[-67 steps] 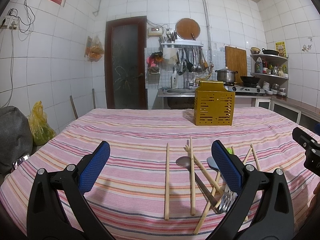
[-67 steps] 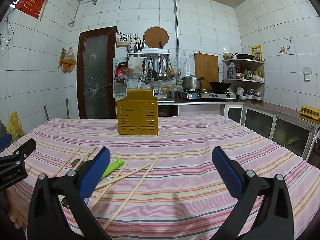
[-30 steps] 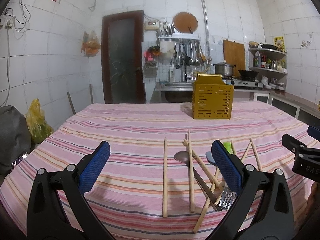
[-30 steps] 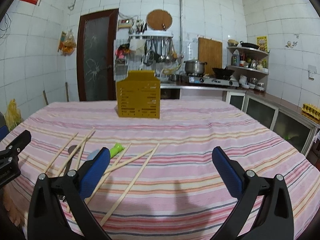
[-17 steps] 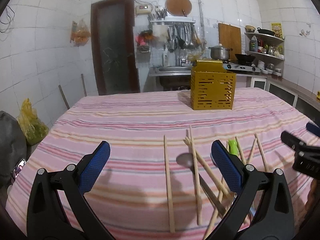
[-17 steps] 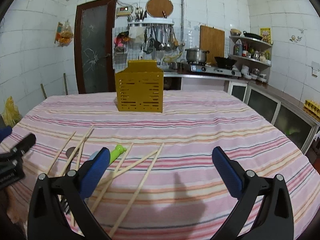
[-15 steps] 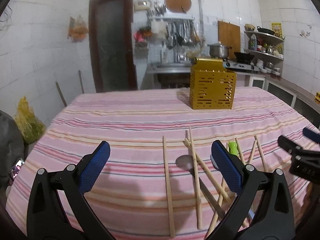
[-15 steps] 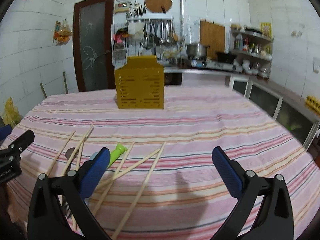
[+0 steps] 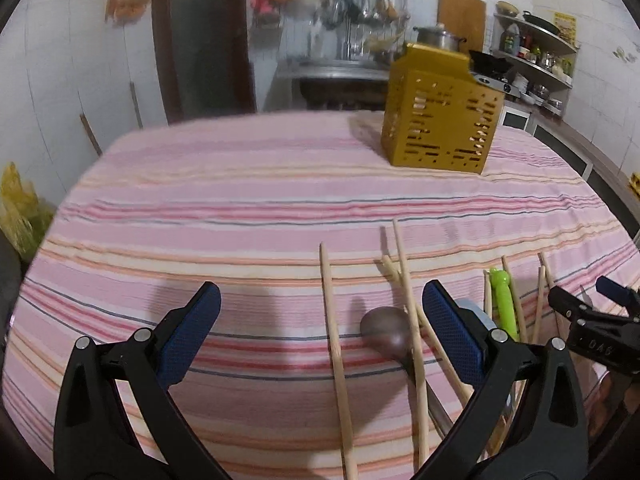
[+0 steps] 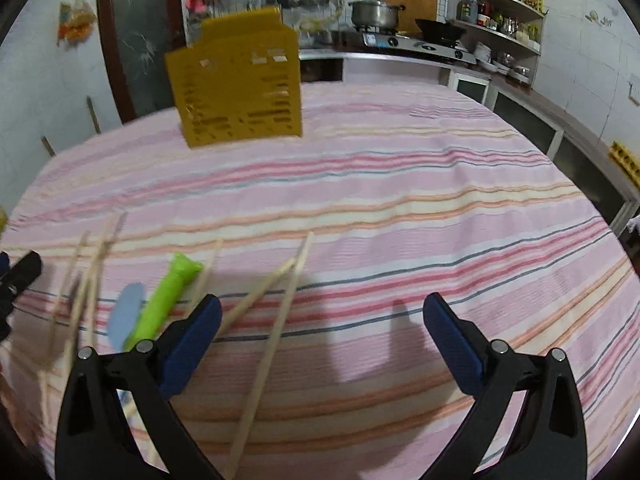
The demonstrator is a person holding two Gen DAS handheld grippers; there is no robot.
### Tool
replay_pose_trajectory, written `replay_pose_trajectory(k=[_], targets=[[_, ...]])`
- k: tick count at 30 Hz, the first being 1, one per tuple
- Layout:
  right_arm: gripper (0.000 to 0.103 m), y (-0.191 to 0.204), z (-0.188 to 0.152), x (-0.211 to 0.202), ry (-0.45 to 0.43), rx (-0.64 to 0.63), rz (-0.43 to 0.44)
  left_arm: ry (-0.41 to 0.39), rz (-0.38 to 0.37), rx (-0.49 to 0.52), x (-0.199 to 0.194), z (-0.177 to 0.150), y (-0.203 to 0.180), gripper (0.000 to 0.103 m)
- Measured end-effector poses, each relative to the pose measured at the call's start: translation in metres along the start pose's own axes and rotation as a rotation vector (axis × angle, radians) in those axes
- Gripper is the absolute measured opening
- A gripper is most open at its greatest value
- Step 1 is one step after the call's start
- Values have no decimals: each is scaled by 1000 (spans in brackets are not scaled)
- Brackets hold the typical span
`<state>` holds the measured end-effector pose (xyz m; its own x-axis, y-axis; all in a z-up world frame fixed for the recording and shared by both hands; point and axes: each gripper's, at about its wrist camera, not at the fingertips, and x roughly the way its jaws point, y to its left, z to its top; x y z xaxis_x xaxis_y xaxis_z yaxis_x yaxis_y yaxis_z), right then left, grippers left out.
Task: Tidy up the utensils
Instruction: 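Lower the left gripper toward a chopstick while the right gripper approaches another chopstick, then close the left gripper on a wooden chopstick while the right gripper closes on another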
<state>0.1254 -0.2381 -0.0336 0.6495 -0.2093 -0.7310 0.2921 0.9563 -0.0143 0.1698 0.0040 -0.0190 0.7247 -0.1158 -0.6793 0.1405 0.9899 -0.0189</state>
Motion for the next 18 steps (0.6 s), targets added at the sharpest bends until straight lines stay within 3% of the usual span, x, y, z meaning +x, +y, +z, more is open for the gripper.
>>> replay_pose_trajectory(k=[2,4,9,14,18], targets=[[88,-1,2,5,23,4,-8,13,1,4,7,1,1,89],[72,-2,2,12,55,8,-6,37,12,8,16,1,2,85],[59,3,7,14,66,2,-5,112,-5,-27,36,3,6,79],[46,10,10,16,74,4,-16,167,-22,-19,54,1,2,63],[37,13,12,17,69,10,-26,174,-14,-10,60,3,-1,60]])
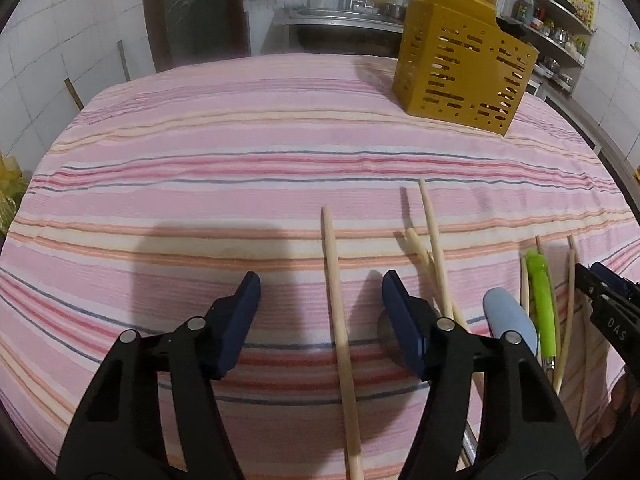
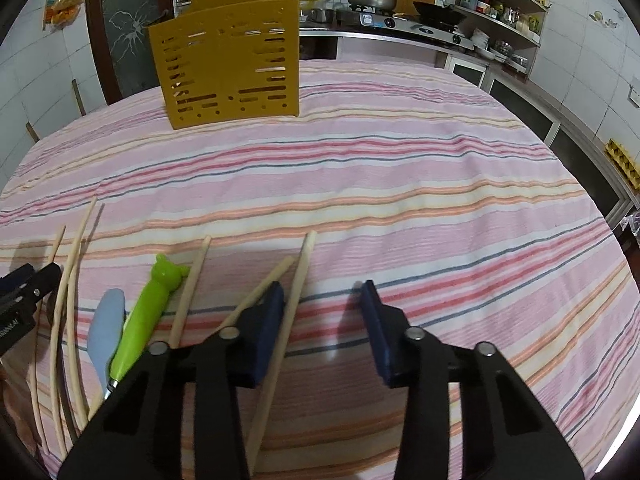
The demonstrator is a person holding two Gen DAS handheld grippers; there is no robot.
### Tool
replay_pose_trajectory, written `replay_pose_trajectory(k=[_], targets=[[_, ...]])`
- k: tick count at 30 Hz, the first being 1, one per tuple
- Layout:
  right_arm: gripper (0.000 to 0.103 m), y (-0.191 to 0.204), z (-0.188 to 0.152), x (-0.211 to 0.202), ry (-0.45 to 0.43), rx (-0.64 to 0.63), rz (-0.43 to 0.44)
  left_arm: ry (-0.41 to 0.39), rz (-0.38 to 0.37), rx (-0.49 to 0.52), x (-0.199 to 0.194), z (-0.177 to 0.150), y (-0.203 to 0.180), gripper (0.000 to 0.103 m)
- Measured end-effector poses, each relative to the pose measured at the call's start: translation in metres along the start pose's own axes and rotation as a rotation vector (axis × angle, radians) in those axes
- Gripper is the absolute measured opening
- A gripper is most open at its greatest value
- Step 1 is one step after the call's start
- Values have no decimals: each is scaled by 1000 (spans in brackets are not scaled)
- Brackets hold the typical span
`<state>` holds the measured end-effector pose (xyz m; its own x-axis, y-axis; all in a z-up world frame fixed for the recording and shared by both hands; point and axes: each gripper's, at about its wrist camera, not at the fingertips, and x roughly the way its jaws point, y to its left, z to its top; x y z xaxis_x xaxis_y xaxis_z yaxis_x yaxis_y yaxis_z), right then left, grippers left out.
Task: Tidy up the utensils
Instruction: 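Close the left gripper on a wooden chopstick while the right gripper closes on another, then lift the left gripper's chopstick over the yellow holder while the right gripper carries its chopstick there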
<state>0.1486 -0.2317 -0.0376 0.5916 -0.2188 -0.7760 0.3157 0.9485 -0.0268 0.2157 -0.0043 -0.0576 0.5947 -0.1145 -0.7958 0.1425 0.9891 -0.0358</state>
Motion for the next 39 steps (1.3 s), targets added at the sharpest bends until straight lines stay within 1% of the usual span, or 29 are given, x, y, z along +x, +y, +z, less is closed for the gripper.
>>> replay_pose_trajectory(k=[5,10,16,18,20,24,27,31,35,38,39], targets=[[37,3,1,2,1,22,-26,22,1,17,3,7,2,48],[32,3,3,3,5,45,-36,33,-14,4,4,8,7,43],[26,4,7,8,6,63,-42,31,-5,13,10,10,4,36],[24,4,9,9,10,66,-36,34,-6,11,11,11,3,32],[22,3,9,9,12,73,-31,34,-9,13,12,13,3,23],[13,3,11,11,9,81,-27,35,-15,14,13,14,3,16],[9,4,12,12,4,71,-29,31,-15,21,12,13,2,7],[7,0,13,11,-4,84,-11,19,-19,14,10,12,4,5],[7,-5,15,-4,-47,98,8,4,-34,8,-1,10,4,4],[7,-8,17,-15,-78,100,27,-48,-47,11,-18,12,1,4],[7,-9,19,-20,-94,101,32,-84,-45,17,-28,13,-1,4]])
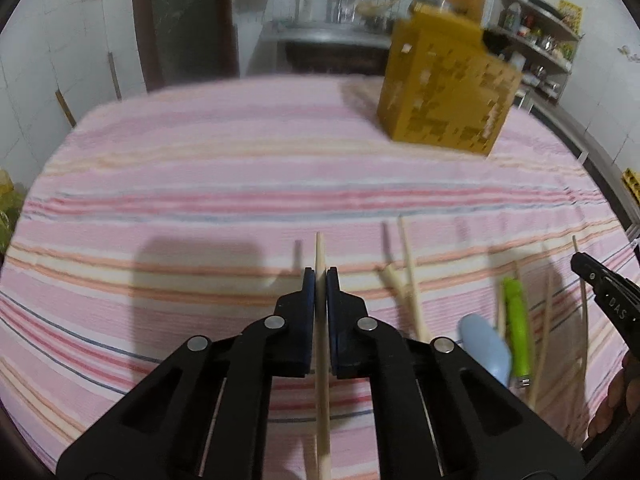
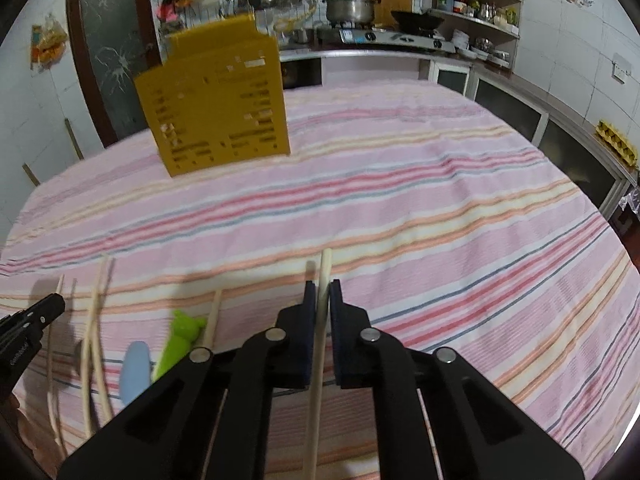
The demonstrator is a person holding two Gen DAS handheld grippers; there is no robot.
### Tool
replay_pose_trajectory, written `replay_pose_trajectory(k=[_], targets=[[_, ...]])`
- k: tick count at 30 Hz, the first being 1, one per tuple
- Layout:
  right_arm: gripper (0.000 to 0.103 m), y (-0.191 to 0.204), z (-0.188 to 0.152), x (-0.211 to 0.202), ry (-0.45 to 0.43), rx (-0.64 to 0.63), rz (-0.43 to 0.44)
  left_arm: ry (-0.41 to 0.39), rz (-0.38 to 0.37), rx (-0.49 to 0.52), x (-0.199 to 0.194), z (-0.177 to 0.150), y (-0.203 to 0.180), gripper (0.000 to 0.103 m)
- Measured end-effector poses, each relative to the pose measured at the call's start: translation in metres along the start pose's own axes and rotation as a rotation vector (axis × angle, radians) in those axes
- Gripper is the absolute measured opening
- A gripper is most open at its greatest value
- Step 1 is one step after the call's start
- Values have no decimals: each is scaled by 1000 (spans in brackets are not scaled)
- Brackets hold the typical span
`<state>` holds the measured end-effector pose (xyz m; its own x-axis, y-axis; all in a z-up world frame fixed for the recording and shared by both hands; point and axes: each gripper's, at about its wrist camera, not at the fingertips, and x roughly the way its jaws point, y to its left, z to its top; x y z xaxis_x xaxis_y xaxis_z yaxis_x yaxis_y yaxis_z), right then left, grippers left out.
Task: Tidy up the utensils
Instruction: 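Lift the left gripper's chopstick over the yellow holder while the right gripper carries its chopstick there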
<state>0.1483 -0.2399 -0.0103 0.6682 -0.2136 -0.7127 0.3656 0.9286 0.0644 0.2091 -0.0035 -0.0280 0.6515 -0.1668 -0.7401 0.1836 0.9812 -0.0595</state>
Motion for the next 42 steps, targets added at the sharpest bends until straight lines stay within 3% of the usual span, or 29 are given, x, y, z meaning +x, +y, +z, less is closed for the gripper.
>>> replay_pose_trajectory(k=[10,21,30,42], targets=[[7,-10,24,-41,-234,-13,103,-262,16,-4,-76,13,-14,4],[6,-20,54,-63,-446,-50,164,-393,35,-39,-99,41,-31,4],[6,-27,83,-53,-502,-40,181,-486,44,-22,-106,68,-46,4],[6,-19,111,-49,-542,-54,197,-536,32,0,-98,103,-56,4]])
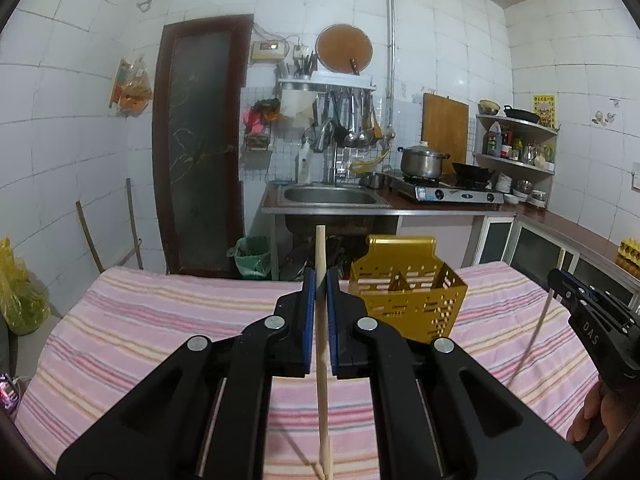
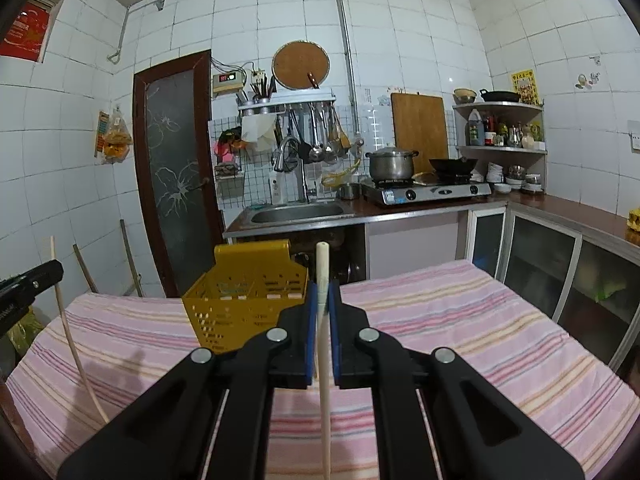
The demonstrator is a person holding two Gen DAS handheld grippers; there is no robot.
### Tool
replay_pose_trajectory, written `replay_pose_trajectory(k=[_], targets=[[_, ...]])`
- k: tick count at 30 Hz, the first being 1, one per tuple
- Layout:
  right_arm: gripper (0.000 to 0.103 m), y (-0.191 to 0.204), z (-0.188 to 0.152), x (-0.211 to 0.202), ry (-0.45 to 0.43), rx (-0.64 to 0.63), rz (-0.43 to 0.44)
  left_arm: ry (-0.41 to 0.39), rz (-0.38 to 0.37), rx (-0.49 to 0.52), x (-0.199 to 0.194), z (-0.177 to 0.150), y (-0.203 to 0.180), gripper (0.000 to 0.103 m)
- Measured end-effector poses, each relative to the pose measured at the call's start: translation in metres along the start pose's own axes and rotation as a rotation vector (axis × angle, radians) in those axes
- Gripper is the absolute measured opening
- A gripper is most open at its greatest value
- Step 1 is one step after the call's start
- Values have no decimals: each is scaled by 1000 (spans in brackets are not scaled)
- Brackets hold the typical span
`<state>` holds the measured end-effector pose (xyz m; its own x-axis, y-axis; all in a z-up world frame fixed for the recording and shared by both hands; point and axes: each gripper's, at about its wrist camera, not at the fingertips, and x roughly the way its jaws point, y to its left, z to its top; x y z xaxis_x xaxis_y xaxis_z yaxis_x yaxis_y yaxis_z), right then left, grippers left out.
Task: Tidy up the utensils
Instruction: 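Lift the left gripper's chopstick over the yellow holder while the right gripper carries its chopstick there, then lower the chopsticks into the yellow holder and open both grippers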
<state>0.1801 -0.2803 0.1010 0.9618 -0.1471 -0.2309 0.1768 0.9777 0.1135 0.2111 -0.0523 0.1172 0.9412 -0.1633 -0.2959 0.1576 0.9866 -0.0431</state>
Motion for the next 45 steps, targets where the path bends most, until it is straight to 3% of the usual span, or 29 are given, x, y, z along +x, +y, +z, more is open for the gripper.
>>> replay_pose_trajectory(k=[12,20,25,30,34,38,39,41,42,44,45], targets=[[6,10,88,12,-168,15,49,-138,-73,-22,17,76,-23,4],[6,30,134,36,-226,-1,75,-221,-93,-60,62,127,-42,4],[6,38,120,71,-179,-9,82,-195,-113,-40,117,115,-50,4],[6,34,86,113,-77,-26,62,-63,-106,-47,182,72,-46,4],[6,31,64,135,-6,-46,39,-1,-76,-42,203,50,-38,5],[7,30,58,149,67,-68,15,31,-56,-25,196,48,-32,6],[7,29,58,151,85,-69,11,34,-52,-21,192,50,-30,8],[27,25,62,151,125,-65,-23,29,-48,-20,172,60,-25,31],[58,21,67,148,135,-54,-30,14,-44,-22,161,65,-22,39],[63,13,75,134,117,-30,-33,-24,-12,-17,128,74,-13,77],[63,9,79,126,119,-25,-51,-33,-4,-16,119,77,-11,84]])
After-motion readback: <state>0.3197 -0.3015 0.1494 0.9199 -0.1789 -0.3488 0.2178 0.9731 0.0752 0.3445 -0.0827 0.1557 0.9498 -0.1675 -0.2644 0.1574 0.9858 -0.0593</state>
